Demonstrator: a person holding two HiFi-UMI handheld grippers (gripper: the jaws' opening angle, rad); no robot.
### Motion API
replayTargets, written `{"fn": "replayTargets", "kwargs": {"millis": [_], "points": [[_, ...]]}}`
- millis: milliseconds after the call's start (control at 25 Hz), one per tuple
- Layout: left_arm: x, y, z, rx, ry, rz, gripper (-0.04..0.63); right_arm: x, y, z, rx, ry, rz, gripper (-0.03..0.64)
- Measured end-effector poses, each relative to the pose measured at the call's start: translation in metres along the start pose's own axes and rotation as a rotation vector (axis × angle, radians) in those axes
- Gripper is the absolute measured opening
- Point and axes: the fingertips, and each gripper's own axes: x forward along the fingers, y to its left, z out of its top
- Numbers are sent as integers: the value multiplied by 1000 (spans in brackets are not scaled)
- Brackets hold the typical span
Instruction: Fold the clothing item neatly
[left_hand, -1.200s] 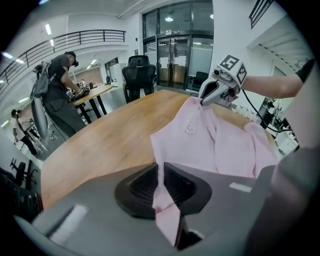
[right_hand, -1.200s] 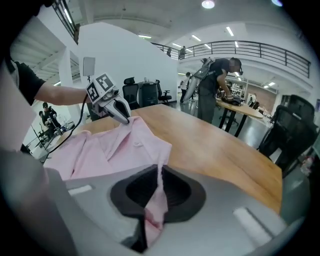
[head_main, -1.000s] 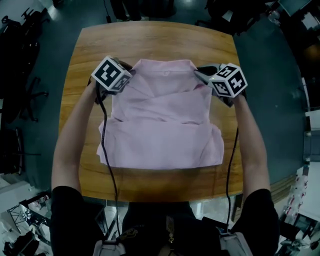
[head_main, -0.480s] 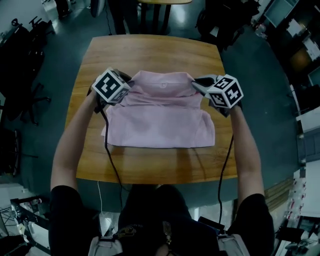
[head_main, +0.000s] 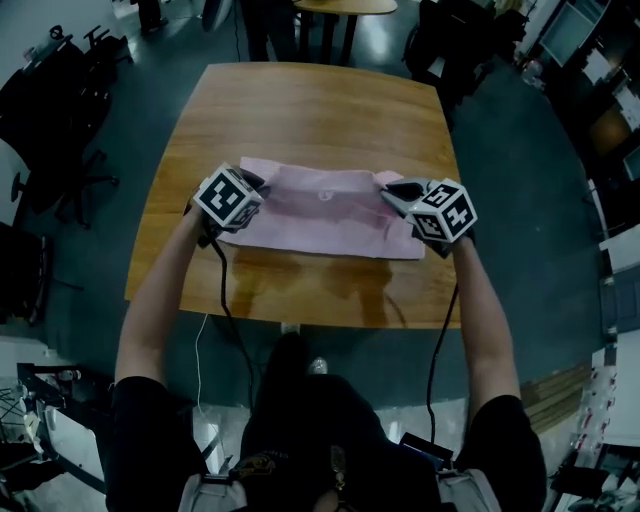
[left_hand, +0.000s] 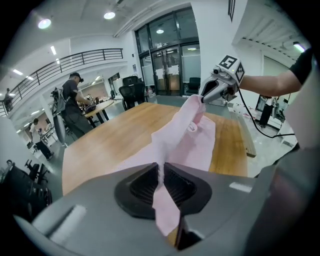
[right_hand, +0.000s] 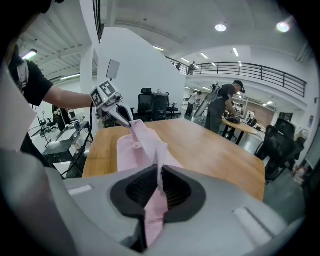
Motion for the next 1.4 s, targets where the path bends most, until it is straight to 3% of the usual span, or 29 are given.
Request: {"fn": "replayTargets", "kwargs": {"millis": [200, 520, 640, 760, 920, 1040, 1280, 1400], "points": [[27, -34, -57, -54, 37, -16, 44, 25, 38, -59, -5, 48, 17, 28], [57, -56, -89, 79, 47, 91, 52, 56, 60, -119, -204, 141, -59, 29], [61, -65, -98, 69, 59, 66, 63, 61, 71, -131, -245, 193, -18, 60], [52, -77, -101, 65, 66, 13, 115, 57, 79, -140, -265, 238, 11, 98], [32, -90, -112, 85, 126, -55, 144, 42, 87, -148, -310, 285, 49, 107], [19, -85, -109, 80, 120, -34, 143, 30, 90, -143, -280, 259, 63, 109], [14, -63, -41, -16, -66, 41, 98, 38, 75, -79, -174, 95, 10, 99], [31, -64, -13, -47, -115, 18, 81, 60, 72, -52, -149, 49, -6, 74]]}}
